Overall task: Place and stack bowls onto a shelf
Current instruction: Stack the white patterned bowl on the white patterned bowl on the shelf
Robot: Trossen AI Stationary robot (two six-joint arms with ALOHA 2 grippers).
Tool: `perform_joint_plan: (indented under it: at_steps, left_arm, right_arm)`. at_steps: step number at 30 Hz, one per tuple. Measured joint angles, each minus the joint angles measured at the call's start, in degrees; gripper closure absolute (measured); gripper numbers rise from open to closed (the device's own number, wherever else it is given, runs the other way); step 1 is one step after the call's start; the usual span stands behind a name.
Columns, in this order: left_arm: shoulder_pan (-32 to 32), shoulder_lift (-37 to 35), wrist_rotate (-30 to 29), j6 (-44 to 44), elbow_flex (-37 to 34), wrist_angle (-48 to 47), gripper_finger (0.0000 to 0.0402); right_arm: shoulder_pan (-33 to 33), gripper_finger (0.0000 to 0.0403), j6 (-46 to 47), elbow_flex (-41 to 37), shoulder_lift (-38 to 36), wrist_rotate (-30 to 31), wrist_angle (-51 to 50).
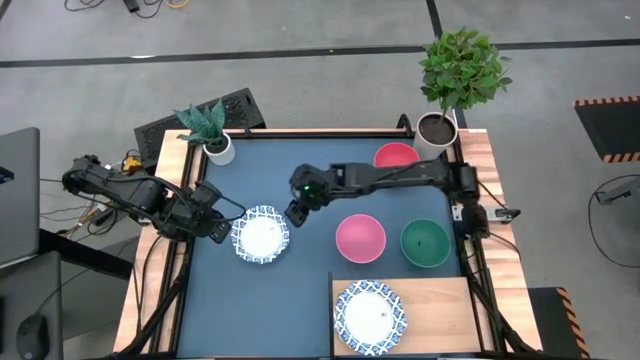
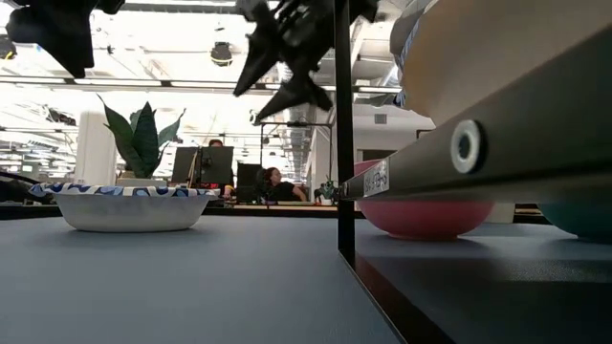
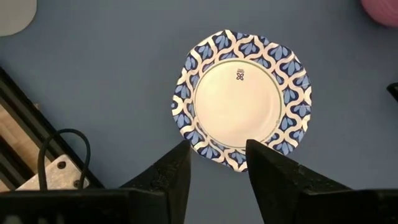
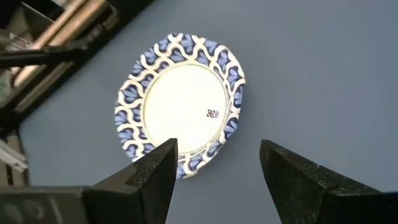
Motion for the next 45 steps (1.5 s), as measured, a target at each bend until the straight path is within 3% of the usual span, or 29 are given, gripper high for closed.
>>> perform_joint_plan:
  at_steps: [9, 35, 40, 45]
  left_arm:
    - [0.0, 0.0, -1.5, -0.8, 0.0, 0.2, 0.0264]
    - [0.0, 0.0, -3.0, -1.8, 0.0, 0.3, 0.0264]
    - [0.0, 0.0, -3.5, -1.8, 0.0, 0.3, 0.0264]
    - [0.0, 0.0, -4.4, -2.1, 0.0, 0.3, 0.0264]
  right_arm:
    - [1.0, 0.015, 0.2, 2.9, 7.9, 0.0, 0.8]
    - [1.8, 0.0152, 0.8, 2.8, 15.5, -1.3, 6.4]
    - [1.9, 0.0191, 0.7, 2.9, 16.3, -1.8, 6.5]
    - [1.9, 0.0279, 0.7, 2.9, 16.2, -2.8, 6.4]
